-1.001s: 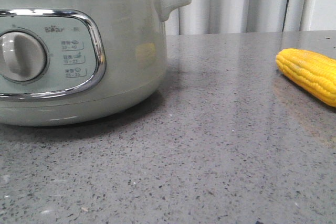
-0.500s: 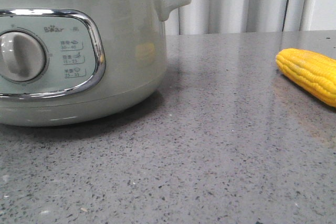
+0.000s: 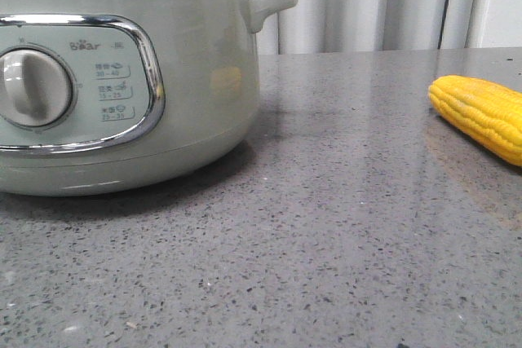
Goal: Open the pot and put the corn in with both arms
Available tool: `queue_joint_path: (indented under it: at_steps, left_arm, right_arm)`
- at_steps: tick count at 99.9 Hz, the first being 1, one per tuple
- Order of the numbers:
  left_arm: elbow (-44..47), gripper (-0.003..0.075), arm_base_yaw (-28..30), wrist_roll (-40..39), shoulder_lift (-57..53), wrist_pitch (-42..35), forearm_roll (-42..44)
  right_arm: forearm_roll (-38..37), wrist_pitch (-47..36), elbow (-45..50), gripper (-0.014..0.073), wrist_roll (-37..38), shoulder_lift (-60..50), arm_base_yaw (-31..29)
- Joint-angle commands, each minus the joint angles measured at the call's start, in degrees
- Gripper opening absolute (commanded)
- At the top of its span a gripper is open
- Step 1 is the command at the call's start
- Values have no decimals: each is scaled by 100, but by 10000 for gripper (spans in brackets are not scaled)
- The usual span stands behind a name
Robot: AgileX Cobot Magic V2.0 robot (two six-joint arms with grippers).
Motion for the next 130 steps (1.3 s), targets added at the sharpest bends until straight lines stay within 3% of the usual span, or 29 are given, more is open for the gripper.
queue_joint_path:
  at_steps: [1,28,76,115,130]
  left_arm:
    - [-187,152,514,-1,-205,-590,-2]
    - [481,151,1789,-14,-198,-579,-26]
    - [2070,151,1848,-14,-11,-1736,-14]
    - [2154,151,1848,-14,116,-3088,-330]
    - [2133,151,2081,-2,138,-3221,-1052]
  right_arm:
    - [-113,-457,-200,524,-45,78,-31]
    - [-127,-559,-200,524,-45,78,-31]
    - [-127,-457,-200,524,-45,78,23]
    - [-135,-388,-200,524,-45,78,129]
    - [-135,-327,-200,524,-45,78,129]
